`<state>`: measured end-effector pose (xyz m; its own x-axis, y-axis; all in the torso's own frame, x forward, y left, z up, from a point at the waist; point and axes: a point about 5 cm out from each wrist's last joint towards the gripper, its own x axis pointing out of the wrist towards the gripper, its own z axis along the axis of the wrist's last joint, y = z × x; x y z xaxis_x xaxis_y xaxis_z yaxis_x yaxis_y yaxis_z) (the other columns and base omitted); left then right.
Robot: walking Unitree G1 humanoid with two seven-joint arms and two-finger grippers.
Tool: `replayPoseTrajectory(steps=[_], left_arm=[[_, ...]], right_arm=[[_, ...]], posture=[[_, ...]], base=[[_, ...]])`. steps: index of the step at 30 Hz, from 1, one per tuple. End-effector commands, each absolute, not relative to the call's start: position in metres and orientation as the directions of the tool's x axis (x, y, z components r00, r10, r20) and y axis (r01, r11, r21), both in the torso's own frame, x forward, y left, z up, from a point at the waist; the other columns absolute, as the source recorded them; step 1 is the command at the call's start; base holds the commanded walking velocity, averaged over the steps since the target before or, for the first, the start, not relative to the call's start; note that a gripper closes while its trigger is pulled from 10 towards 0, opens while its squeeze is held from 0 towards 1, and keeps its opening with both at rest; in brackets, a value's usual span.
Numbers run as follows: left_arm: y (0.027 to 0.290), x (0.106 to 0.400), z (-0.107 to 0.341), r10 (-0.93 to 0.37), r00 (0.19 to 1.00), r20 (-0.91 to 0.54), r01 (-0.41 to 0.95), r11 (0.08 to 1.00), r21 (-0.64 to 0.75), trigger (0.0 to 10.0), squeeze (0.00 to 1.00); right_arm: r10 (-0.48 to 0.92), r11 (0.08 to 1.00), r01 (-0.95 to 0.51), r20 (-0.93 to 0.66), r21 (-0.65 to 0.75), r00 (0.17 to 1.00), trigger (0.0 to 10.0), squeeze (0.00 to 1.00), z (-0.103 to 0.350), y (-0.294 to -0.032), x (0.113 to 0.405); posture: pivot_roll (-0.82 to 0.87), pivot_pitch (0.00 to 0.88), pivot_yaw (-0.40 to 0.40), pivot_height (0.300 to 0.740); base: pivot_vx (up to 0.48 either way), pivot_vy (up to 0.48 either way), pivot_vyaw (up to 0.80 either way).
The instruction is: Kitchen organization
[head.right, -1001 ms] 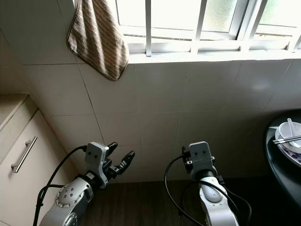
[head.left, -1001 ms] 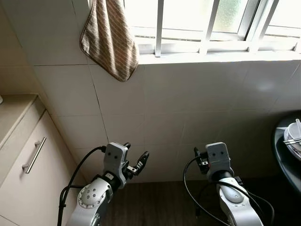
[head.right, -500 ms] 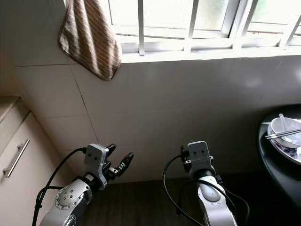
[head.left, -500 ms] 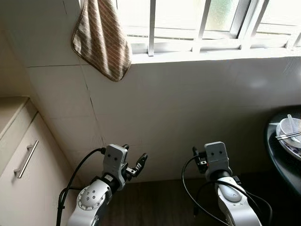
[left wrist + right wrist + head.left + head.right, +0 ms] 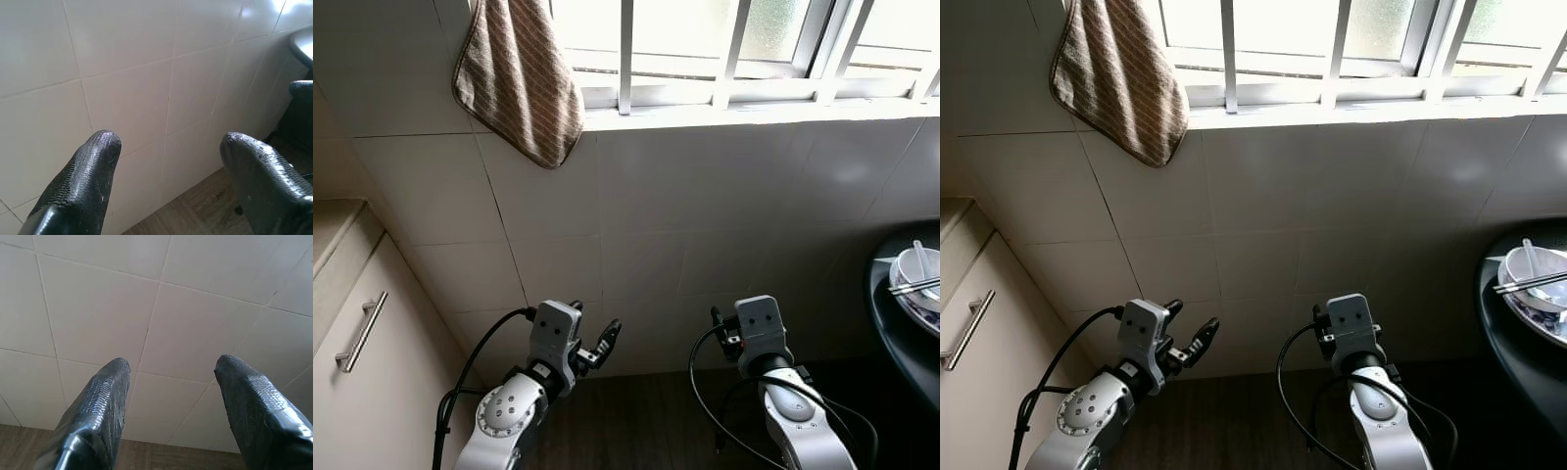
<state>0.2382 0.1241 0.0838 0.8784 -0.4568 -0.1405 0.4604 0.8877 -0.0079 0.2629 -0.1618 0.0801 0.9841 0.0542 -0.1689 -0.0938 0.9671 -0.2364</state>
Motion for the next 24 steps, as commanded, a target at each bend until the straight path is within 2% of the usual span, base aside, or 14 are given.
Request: replayPoseTrajectory(steps=[1,7,10,13,20,24], left_arm=[[0.1227,0.237,0.083,-0.461,0.877,-0.136,0.466,0.885,0.002,10.0,0.0],[0.1215,0.2371,0.0818,-0.451,0.881,-0.142,0.448,0.892,-0.053,10.0,0.0],[0.1216,0.2379,0.0816,-0.441,0.885,-0.149,0.435,0.897,-0.071,10.0,0.0],[0.121,0.2383,0.0805,-0.443,0.881,-0.163,0.44,0.896,-0.059,10.0,0.0],[0.12,0.2393,0.0861,-0.452,0.885,-0.117,0.452,0.892,-0.027,10.0,0.0],[0.1218,0.2388,0.0874,-0.453,0.886,-0.1,0.45,0.891,-0.048,10.0,0.0]], right_arm=[[0.056,0.963,-0.097,-0.168,-0.251,0.984,10.0,0.0,0.0805,-0.1626,0.2645],[0.051,0.97,-0.09,-0.173,-0.226,0.984,10.0,0.0,0.08,-0.1624,0.2651],[0.044,0.977,-0.08,-0.176,-0.199,0.983,10.0,0.0,0.0802,-0.1626,0.2653],[0.053,0.97,-0.092,-0.172,-0.227,0.984,10.0,0.0,0.0814,-0.1623,0.2657],[0.063,0.963,-0.105,-0.169,-0.248,0.984,10.0,0.0,0.0815,-0.1621,0.2653],[0.064,0.962,-0.106,-0.169,-0.251,0.984,10.0,0.0,0.0806,-0.1616,0.2648]], posture=[[0.0,0.0,0.001,0.74],[0.0,0.0,0.0,0.74],[0.0,0.0,0.0,0.74],[0.0,0.0,0.0,0.74],[0.0,0.0,-0.002,0.74],[-0.01,0.0,-0.002,0.74]], base=[[0.0,0.0,0.0],[0.0,0.0,0.0],[0.0,0.0,-0.77],[-0.322,0.0,-0.8],[-0.381,0.0,0.0],[0.0,0.0,0.0]])
